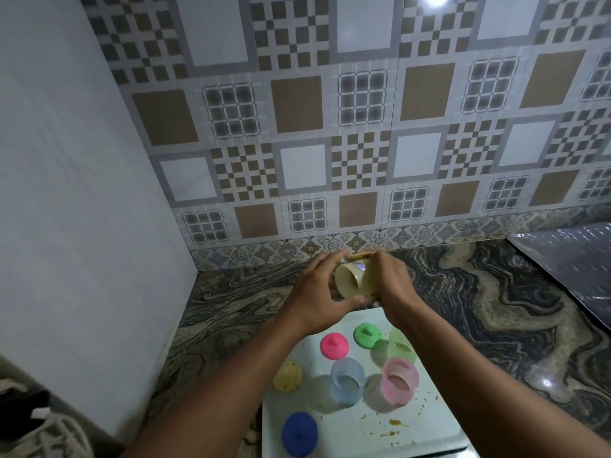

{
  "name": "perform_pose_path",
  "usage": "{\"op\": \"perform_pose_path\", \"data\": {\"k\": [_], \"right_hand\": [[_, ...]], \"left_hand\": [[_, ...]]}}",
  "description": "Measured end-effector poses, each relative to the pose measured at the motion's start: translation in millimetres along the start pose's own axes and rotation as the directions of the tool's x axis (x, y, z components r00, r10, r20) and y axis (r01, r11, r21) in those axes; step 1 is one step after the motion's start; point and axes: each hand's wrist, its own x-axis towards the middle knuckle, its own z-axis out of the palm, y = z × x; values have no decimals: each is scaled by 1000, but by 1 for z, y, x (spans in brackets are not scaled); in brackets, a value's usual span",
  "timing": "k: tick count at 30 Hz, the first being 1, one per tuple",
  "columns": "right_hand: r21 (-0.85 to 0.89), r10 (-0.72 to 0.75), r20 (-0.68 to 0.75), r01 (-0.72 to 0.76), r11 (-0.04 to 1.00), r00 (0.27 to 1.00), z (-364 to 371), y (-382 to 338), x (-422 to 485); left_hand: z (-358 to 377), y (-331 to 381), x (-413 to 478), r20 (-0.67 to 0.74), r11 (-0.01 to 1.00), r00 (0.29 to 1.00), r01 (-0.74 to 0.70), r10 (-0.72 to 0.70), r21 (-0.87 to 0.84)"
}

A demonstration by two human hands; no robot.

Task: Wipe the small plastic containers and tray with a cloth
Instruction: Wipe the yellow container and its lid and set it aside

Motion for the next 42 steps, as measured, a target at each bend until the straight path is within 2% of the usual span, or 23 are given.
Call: {"op": "perform_pose_path", "data": {"k": [2,3,4,6,8,9,12,13,15,17,18,19,21,23,25,28,29,31,33,35,38,39,42], "right_hand": [[22,-49,18,48,999,999,1,0,0],[44,-72,28,70,997,997,3,0,0],[56,-89,29,87,995,996,5,0,0],[46,-97,6,97,994,995,9,2,3],[39,-74,-18,75,996,997,12,5,8],[35,-64,-27,65,997,998,13,4,10],[34,-79,-27,80,996,996,18,-3,15],[32,-83,-18,83,996,996,20,-5,17],[20,-86,-14,86,996,996,25,-7,23],[-15,-97,-26,96,995,995,28,-6,32],[-35,-101,-25,100,994,995,28,-6,35],[-49,-100,-22,99,994,995,29,-7,38],[-40,-98,-12,98,994,995,31,-9,44],[-28,-105,-9,104,994,994,35,-8,49],[-20,-107,-11,107,994,994,40,-6,51],[-20,-85,-32,85,996,996,43,-2,53],[-14,-76,-38,75,997,996,43,-1,53],[-10,-71,-50,71,997,996,43,0,53],[-17,-93,-44,92,996,995,43,0,51],[-14,-98,-45,98,995,994,43,-2,47],[-5,-95,-53,94,996,994,41,-3,45],[-19,-106,-52,105,994,993,40,-3,45],[-47,-130,-51,127,991,990,39,-1,43]], "left_hand": [[2,-1,3,-18,968,982,181,-187,-175],[2,-2,4,-35,962,979,189,-199,-195],[2,-4,4,-58,979,987,143,-153,-147],[-1,-8,4,-41,995,996,-76,79,66],[-7,-15,6,31,930,962,-270,271,249],[-9,-16,7,45,929,963,-269,266,254],[-10,-15,14,-39,998,999,7,-4,61],[-9,-17,18,-56,999,997,46,-44,24],[-9,-20,25,-57,993,997,-37,44,114],[-13,-26,30,13,923,968,-243,251,299],[-15,-31,32,22,901,958,-278,287,334],[-16,-33,35,14,916,966,-251,260,315],[-15,-33,37,-41,987,997,-52,59,154],[-11,-35,39,-69,994,991,110,-111,-14],[-10,-36,38,-102,997,994,52,-46,57],[-12,-43,36,-49,938,980,-167,191,304],[-12,-45,36,-33,941,982,-170,188,292],[-10,-42,37,-46,994,998,-32,37,106],[-7,-41,39,-68,997,996,66,-64,27],[-8,-41,40,-81,993,997,-1,11,122],[-13,-43,38,41,899,957,-284,288,334],[-15,-44,38,49,895,953,-298,299,332],[-13,-41,34,-48,979,991,-112,122,168]]}}
